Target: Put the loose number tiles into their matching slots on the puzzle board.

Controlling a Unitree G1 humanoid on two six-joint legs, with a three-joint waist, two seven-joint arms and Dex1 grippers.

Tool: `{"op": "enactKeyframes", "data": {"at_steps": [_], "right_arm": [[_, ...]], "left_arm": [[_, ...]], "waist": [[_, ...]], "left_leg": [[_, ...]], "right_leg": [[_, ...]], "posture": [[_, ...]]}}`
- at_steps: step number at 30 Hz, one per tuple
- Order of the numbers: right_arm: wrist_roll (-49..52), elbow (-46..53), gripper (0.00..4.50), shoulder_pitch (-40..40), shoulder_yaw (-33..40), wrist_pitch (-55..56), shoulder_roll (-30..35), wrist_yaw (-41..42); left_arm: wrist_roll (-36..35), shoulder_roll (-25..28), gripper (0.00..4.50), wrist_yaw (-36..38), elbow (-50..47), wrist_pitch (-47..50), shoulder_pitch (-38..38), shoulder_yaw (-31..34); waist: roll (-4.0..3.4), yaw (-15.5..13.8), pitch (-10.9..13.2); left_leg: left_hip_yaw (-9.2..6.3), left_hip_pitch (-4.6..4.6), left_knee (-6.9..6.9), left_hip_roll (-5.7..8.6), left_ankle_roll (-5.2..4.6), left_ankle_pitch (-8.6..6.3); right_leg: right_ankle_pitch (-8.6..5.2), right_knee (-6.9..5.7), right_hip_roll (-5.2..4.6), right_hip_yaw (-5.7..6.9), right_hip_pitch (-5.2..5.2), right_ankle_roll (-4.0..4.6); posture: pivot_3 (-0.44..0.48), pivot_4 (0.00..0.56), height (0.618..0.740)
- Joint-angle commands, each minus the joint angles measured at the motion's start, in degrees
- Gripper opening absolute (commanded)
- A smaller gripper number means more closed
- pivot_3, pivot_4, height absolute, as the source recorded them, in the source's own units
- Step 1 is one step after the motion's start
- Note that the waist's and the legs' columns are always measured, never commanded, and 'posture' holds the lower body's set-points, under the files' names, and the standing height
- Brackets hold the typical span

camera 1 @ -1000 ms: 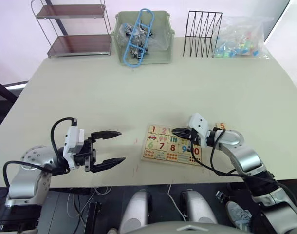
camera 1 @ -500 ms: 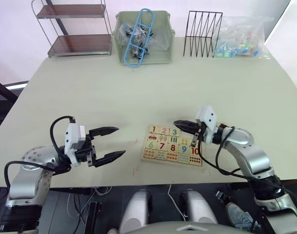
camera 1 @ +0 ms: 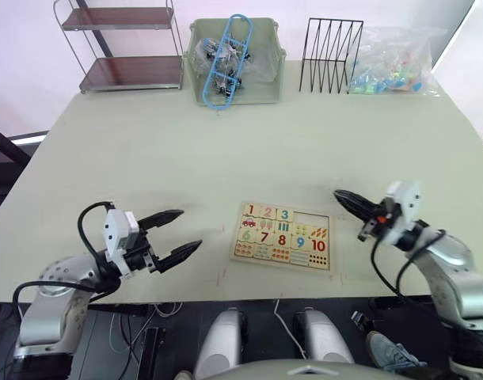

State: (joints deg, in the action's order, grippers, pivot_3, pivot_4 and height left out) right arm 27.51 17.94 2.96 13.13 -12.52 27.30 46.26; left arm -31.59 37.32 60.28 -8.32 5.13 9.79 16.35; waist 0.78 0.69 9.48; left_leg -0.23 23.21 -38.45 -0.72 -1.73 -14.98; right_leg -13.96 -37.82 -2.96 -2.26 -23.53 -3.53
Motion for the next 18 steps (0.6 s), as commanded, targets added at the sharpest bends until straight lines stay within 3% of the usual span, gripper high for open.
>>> {"op": "enactKeyframes", "data": {"at_steps": [1, 2, 6, 10, 18], "right_arm": [[1.93, -1.62, 0.53, 3.32, 4.51, 5.05, 1.18, 3.53], [2.08, -2.75, 0.77, 4.45, 5.50, 6.06, 1.56, 4.31], [3.12, -5.64, 2.78, 8.03, 8.63, 8.51, 2.87, 6.95], [3.86, -6.02, 4.47, 11.29, 10.62, 9.58, 3.46, 7.96], [4.21, -8.52, 4.47, 17.88, 14.39, 14.14, 3.44, 10.31]], "left_arm": [[-0.30, 0.13, 4.50, -0.45, -0.90, -0.75, 1.63, 2.40], [-0.39, 0.40, 4.50, -0.22, -0.72, -0.68, 2.14, 2.77], [-0.66, 1.25, 4.50, 0.57, 0.31, -0.54, 3.50, 4.49], [-1.22, 2.24, 4.50, 2.59, 1.09, -0.21, 5.47, 5.56], [-1.66, 4.39, 4.50, 3.74, 0.65, 1.73, 5.56, 7.35]], "waist": [[0.01, 0.06, 0.00], [0.01, 0.09, 0.00], [0.00, 0.14, 0.00], [0.00, 0.12, 0.00], [0.00, -0.09, -0.01]], "left_leg": [[0.01, -0.06, 0.01, 0.00, 0.00, 0.00], [0.07, -0.18, 0.05, 0.00, 0.00, 0.00], [0.18, -0.34, 0.08, -0.07, 0.00, 0.00], [0.22, -0.35, 0.09, -0.11, 0.00, -0.01], [0.27, -0.35, 0.08, -0.16, 0.00, -0.01]], "right_leg": [[0.00, 0.01, 0.00, -0.01, 0.06, 0.00], [-0.01, 0.03, 0.00, -0.05, 0.13, 0.00], [-0.03, 0.03, 0.03, -0.13, 0.21, 0.03], [-0.03, 0.06, 0.06, -0.16, 0.21, 0.03], [-0.14, 0.10, 0.05, -0.19, 0.21, 0.19]], "posture": [[0.000, 0.150, 0.740], [0.000, 0.150, 0.740], [0.000, 0.150, 0.740], [0.000, 0.150, 0.740], [0.000, 0.150, 0.740]]}}
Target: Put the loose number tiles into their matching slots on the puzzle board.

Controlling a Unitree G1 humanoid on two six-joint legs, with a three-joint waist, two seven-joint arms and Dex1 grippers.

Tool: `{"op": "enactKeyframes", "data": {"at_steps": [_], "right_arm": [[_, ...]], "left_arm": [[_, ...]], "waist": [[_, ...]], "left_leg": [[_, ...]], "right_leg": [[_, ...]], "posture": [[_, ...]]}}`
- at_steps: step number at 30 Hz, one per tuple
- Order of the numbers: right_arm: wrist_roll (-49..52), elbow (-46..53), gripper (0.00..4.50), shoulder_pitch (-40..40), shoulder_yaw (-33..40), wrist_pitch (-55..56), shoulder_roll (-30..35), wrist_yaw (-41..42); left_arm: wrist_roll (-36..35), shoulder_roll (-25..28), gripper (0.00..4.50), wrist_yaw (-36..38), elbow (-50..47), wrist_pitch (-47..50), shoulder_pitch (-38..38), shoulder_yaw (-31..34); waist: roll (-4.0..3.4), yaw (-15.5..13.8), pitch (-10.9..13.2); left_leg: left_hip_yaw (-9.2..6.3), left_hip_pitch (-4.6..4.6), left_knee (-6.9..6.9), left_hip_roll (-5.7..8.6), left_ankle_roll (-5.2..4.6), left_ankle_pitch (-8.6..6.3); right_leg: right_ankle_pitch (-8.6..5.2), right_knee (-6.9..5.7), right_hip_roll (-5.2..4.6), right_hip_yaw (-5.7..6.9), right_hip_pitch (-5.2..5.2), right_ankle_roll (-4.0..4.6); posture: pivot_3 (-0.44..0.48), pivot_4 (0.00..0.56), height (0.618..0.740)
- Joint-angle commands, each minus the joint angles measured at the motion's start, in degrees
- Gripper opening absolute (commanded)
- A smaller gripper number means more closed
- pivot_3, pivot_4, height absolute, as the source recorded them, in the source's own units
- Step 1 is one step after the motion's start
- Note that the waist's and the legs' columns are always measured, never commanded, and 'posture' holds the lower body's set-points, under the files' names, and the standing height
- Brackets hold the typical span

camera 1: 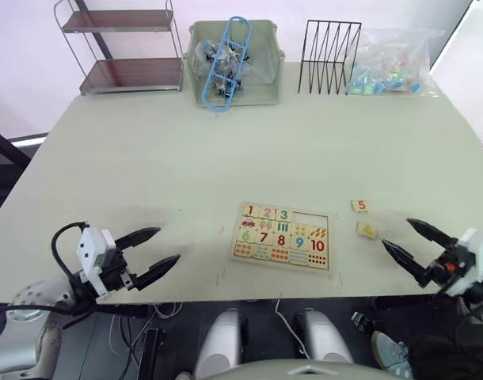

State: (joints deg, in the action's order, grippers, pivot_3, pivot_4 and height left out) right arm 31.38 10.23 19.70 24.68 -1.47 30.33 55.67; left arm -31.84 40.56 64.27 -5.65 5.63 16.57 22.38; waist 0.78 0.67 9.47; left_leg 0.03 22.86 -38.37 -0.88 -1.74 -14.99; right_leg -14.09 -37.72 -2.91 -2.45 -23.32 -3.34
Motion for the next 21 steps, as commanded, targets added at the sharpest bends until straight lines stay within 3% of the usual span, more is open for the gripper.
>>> {"op": "enactKeyframes", "data": {"at_steps": [1, 21], "right_arm": [[-0.04, -1.48, 4.47, 1.61, 3.10, 3.83, 0.55, 1.16], [-1.12, -4.27, 4.47, 2.09, 2.19, 8.84, 0.74, 1.64]], "left_arm": [[-1.47, 1.38, 4.50, -0.74, -2.57, 1.98, -1.81, 1.25], [-1.00, 0.76, 4.50, -3.91, -8.33, 6.22, -2.00, 0.93]], "waist": [[0.01, -0.08, -0.01], [0.01, 0.04, -0.01]], "left_leg": [[0.01, 0.00, 0.00, 0.00, 0.00, 0.00], [0.14, -0.05, 0.01, -0.07, 0.01, 0.00]], "right_leg": [[-0.01, 0.00, 0.00, 0.00, 0.00, 0.01], [-0.02, 0.01, 0.03, -0.10, 0.00, 0.03]], "posture": [[0.000, 0.150, 0.740], [0.000, 0.150, 0.740]]}}
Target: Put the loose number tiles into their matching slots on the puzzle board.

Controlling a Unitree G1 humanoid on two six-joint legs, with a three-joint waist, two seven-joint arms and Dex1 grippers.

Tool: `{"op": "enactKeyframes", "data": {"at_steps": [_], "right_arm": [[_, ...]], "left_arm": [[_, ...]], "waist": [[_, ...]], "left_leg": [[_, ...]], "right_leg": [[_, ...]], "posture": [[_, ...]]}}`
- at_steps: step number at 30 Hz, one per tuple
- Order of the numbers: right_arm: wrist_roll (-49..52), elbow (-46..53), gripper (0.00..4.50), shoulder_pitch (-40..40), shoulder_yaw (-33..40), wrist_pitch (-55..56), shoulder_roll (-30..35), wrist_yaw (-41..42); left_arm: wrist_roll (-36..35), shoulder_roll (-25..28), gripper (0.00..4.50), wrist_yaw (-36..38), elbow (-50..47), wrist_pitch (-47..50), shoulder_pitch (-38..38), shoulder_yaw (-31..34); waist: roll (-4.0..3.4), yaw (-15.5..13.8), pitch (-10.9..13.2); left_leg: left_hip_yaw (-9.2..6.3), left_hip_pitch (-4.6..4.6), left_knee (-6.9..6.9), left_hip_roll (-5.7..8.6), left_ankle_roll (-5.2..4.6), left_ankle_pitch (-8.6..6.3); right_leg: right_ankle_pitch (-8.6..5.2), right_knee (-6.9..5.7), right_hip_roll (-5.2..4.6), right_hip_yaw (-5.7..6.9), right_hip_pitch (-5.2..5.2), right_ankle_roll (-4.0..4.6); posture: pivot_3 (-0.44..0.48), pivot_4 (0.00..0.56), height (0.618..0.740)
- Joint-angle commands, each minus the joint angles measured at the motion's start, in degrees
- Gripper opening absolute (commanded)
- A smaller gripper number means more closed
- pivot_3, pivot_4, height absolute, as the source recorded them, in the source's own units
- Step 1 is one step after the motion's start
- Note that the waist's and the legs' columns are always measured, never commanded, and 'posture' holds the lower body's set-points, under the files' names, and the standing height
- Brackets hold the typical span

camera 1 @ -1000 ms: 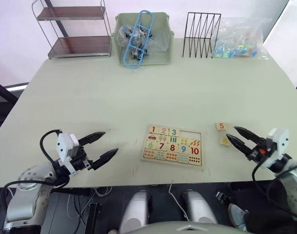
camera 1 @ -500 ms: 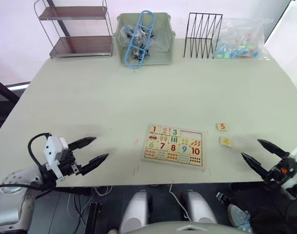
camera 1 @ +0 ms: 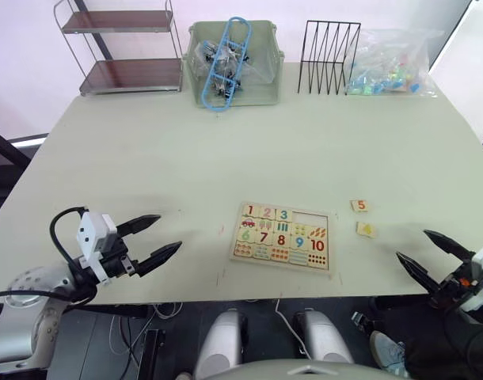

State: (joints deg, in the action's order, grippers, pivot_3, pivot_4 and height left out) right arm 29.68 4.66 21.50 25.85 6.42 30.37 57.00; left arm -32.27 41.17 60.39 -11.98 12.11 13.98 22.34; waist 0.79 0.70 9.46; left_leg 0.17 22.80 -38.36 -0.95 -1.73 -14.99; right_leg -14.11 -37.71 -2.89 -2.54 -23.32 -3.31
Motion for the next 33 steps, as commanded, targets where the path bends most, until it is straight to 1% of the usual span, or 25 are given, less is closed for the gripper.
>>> {"op": "enactKeyframes", "data": {"at_steps": [1, 10, 33], "right_arm": [[0.51, 1.29, 4.47, 0.29, 0.93, 1.04, 0.78, 0.39], [0.37, 0.93, 4.47, -0.36, 0.43, 1.24, 0.84, 0.73], [-0.16, -0.95, 4.47, -1.40, -0.70, 1.52, 1.32, 2.50]], "left_arm": [[-0.58, 0.11, 4.50, 0.01, -2.06, -0.35, 0.81, 1.05], [-0.05, -0.40, 4.50, 0.67, -1.08, -2.48, 2.49, 1.42], [0.69, -1.64, 4.50, 2.98, 3.77, -7.67, 4.07, 1.20]], "waist": [[0.00, 0.01, 0.00], [0.00, 0.00, 0.00], [0.00, 0.01, 0.00]], "left_leg": [[0.00, 0.00, 0.00, 0.00, 0.00, 0.00], [0.02, -0.01, 0.00, 0.00, 0.00, 0.00], [0.04, -0.02, 0.00, 0.00, 0.00, 0.00]], "right_leg": [[0.00, 0.00, 0.00, 0.00, 0.00, 0.00], [0.00, 0.00, 0.00, -0.01, 0.00, 0.00], [-0.01, 0.00, 0.01, -0.01, 0.00, 0.01]], "posture": [[0.000, 0.150, 0.740], [0.000, 0.150, 0.740], [0.000, 0.150, 0.740]]}}
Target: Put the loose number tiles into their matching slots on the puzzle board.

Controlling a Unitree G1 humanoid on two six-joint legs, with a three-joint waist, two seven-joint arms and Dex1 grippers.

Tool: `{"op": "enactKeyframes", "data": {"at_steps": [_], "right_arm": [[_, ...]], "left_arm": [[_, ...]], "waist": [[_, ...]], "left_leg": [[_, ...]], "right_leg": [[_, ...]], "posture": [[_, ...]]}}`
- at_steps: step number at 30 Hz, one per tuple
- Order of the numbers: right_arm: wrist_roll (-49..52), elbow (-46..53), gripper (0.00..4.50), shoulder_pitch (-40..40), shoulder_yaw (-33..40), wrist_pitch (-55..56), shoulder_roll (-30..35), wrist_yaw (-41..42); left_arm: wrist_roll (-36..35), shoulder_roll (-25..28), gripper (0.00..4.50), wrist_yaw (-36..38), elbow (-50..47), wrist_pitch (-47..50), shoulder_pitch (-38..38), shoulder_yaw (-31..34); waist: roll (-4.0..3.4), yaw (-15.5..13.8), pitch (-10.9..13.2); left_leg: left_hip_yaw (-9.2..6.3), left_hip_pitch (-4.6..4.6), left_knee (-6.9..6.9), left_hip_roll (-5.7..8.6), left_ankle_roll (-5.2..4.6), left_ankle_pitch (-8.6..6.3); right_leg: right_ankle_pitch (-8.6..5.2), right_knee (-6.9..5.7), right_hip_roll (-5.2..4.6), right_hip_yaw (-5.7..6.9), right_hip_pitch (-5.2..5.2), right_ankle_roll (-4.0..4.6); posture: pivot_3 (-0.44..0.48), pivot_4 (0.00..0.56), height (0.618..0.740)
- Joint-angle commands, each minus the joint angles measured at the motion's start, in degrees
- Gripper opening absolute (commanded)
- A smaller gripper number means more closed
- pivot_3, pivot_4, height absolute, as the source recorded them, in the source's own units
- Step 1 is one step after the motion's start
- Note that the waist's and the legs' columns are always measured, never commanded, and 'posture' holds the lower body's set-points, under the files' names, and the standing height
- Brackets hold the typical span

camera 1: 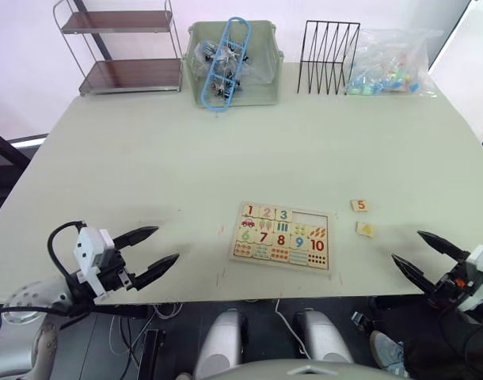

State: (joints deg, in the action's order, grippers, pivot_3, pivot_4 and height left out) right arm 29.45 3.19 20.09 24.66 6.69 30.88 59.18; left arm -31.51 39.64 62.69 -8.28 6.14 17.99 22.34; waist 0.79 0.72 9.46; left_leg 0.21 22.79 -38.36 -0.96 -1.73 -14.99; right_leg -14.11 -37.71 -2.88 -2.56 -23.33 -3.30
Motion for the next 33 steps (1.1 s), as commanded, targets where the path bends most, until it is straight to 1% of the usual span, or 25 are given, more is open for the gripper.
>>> {"op": "enactKeyframes", "data": {"at_steps": [1, 12, 19, 27, 29, 33], "right_arm": [[0.06, 0.52, 4.47, 0.00, 0.48, 1.26, 0.80, 0.38], [-0.08, 0.39, 4.47, -0.21, 0.21, 1.47, 0.67, 0.66], [0.09, 0.66, 4.47, -0.66, -0.16, 1.42, 0.68, 0.76], [0.42, 0.20, 4.47, -2.14, -0.37, 1.13, 3.07, 1.97], [0.03, -0.31, 4.47, -3.15, -0.84, 1.15, 4.03, 2.60], [-1.15, -2.03, 4.47, -6.39, -2.74, 1.07, 6.37, 4.59]], "left_arm": [[-0.02, -0.12, 4.50, 0.83, 0.32, -1.97, 0.07, 1.16], [0.49, 0.26, 4.50, 3.01, 3.20, -4.63, -0.49, 1.02], [2.41, 1.69, 4.50, 5.81, 6.53, -7.09, -3.54, -0.50], [3.41, 3.02, 4.50, 10.81, 9.83, -11.04, -8.98, -2.25], [2.65, 3.89, 4.50, 12.53, 10.10, -9.74, -10.81, -3.38], [1.22, 5.40, 4.50, 17.04, 11.18, -8.03, -15.34, -5.71]], "waist": [[0.00, -0.02, 0.00], [0.00, -0.02, 0.00], [0.00, -0.02, 0.00], [0.01, -0.05, -0.01], [0.01, -0.03, -0.01], [0.00, 0.00, 0.00]], "left_leg": [[0.01, 0.00, 0.00, 0.00, 0.00, 0.00], [0.01, 0.00, 0.00, 0.00, 0.00, 0.00], [0.00, 0.00, 0.00, 0.00, 0.00, 0.00], [0.03, 0.00, 0.00, 0.00, 0.00, 0.00], [0.03, 0.00, 0.00, 0.00, 0.00, 0.00], [0.05, -0.01, -0.01, 0.02, 0.00, 0.00]], "right_leg": [[0.00, 0.00, 0.00, 0.00, 0.00, 0.00], [0.00, 0.00, 0.00, 0.00, 0.00, 0.00], [0.00, 0.00, 0.01, 0.01, 0.00, 0.00], [0.01, 0.00, 0.01, 0.00, 0.00, -0.01], [0.11, 0.00, 0.02, 0.00, 0.00, -0.19], [0.12, -0.01, 0.03, -0.01, 0.00, -0.21]], "posture": [[0.000, 0.150, 0.740], [0.000, 0.150, 0.740], [0.000, 0.150, 0.740], [0.000, 0.150, 0.740], [0.000, 0.150, 0.740], [0.000, 0.150, 0.740]]}}
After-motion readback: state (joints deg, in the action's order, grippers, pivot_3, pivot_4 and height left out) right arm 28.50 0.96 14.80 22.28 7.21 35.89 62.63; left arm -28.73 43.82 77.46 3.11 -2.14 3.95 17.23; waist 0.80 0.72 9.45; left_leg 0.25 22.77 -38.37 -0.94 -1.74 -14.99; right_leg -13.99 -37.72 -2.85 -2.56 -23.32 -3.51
